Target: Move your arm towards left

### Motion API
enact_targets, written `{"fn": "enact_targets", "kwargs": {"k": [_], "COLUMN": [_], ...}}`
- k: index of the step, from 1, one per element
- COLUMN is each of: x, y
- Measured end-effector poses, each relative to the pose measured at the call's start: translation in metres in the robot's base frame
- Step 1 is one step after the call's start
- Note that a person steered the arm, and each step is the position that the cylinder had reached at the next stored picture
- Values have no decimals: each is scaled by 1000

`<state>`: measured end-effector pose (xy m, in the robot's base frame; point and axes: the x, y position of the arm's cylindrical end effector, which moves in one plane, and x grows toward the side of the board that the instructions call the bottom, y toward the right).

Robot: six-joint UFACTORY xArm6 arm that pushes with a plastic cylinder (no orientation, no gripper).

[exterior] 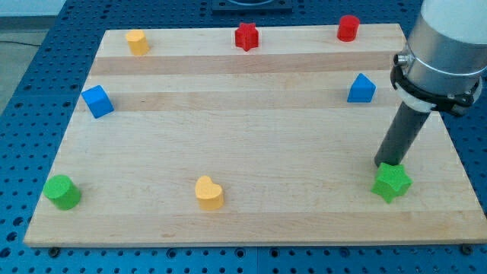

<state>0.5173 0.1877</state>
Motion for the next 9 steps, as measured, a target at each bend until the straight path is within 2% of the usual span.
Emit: {"fn": "enact_targets", "kwargs": {"k": [2, 4, 5, 6, 9], "x": [-3, -28, -26, -11, -10], "y": [-4, -8, -31, -100, -121]}}
